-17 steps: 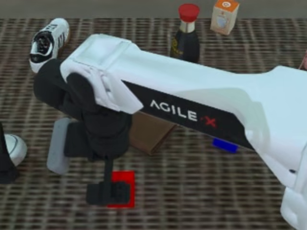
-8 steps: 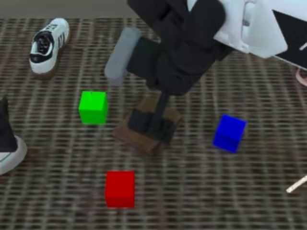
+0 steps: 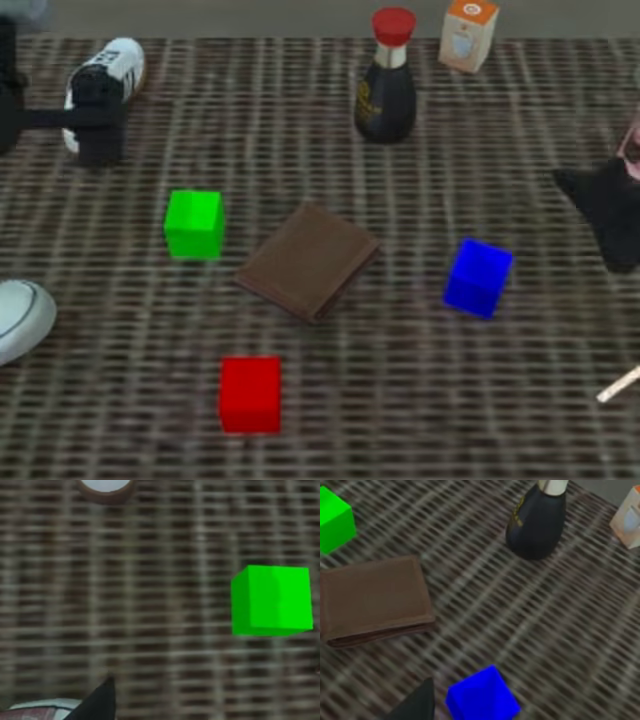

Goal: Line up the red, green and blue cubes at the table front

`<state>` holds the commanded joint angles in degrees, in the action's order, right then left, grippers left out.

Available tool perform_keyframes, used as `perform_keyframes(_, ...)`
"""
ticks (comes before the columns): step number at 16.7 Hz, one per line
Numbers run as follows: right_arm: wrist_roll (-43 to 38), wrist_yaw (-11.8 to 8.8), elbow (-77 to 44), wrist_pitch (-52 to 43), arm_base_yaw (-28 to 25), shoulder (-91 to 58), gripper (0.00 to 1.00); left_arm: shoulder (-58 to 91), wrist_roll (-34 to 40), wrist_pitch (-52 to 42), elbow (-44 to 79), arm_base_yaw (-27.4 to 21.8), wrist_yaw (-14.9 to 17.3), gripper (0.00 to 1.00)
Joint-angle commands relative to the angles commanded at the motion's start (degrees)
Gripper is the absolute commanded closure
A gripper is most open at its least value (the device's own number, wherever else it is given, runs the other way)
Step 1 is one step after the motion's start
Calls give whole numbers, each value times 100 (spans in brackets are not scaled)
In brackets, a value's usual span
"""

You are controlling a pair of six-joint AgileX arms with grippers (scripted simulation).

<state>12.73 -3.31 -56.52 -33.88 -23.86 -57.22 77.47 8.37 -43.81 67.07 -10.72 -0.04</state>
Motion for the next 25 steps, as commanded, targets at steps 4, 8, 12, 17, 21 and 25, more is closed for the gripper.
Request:
perform_keyframes(4, -556, 57, 2404, 1296, 984, 2359, 0, 2213, 241, -1285, 1852, -312, -1, 0)
perform_keyframes(8, -964, 184, 4277, 2440, 1754, 4233, 0, 3967, 445, -2277, 3443, -562, 8, 0)
perform_keyframes(12, -1209, 299, 5392, 3196, 2216, 5438, 0, 5066, 576, -2873, 4491, -719, 21, 0)
perform_keyframes(17, -1273, 331, 5652, 3388, 2329, 5722, 0, 5316, 609, -3018, 4755, -760, 26, 0)
perform_keyframes(21, -1273, 331, 5652, 3388, 2329, 5722, 0, 5330, 595, -2911, 4657, -737, 26, 0)
perform_keyframes(25, -1273, 331, 5652, 3388, 2329, 5722, 0, 5502, 592, -2120, 4063, -744, 28, 0)
